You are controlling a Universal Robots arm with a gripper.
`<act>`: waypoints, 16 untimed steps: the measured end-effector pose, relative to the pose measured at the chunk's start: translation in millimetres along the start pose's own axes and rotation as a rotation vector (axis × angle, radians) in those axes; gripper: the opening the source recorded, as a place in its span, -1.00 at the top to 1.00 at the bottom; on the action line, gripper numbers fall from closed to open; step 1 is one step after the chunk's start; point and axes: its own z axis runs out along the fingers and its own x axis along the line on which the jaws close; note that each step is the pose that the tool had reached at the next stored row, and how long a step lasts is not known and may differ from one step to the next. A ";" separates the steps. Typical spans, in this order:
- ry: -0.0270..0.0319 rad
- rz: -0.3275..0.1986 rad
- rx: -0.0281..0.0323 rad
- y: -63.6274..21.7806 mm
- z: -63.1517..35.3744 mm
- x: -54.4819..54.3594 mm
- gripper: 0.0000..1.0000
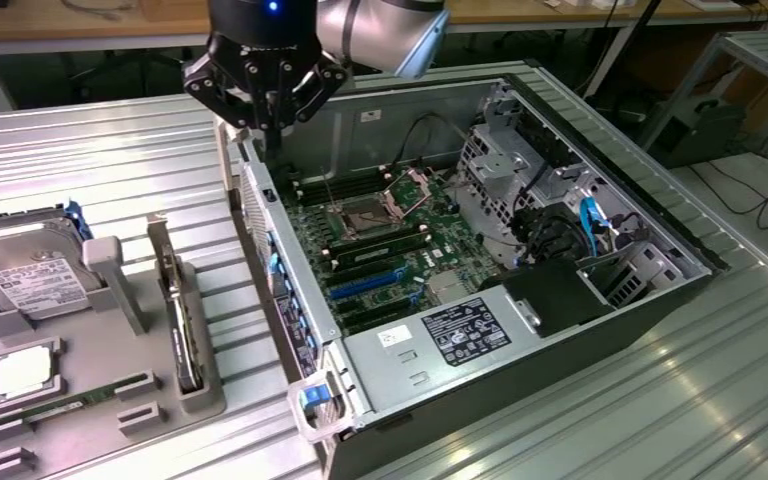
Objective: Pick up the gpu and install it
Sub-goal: 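Reach for the gpu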
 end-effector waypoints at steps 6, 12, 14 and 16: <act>0.0002 0.000 0.0001 -0.6 -0.2 7.7 0.79; 0.0002 0.000 0.0000 -1.1 -0.3 14.3 0.79; 0.0003 0.000 0.0001 -1.3 -0.4 16.5 0.79; 0.0003 0.000 0.0001 -1.5 -0.4 18.8 0.79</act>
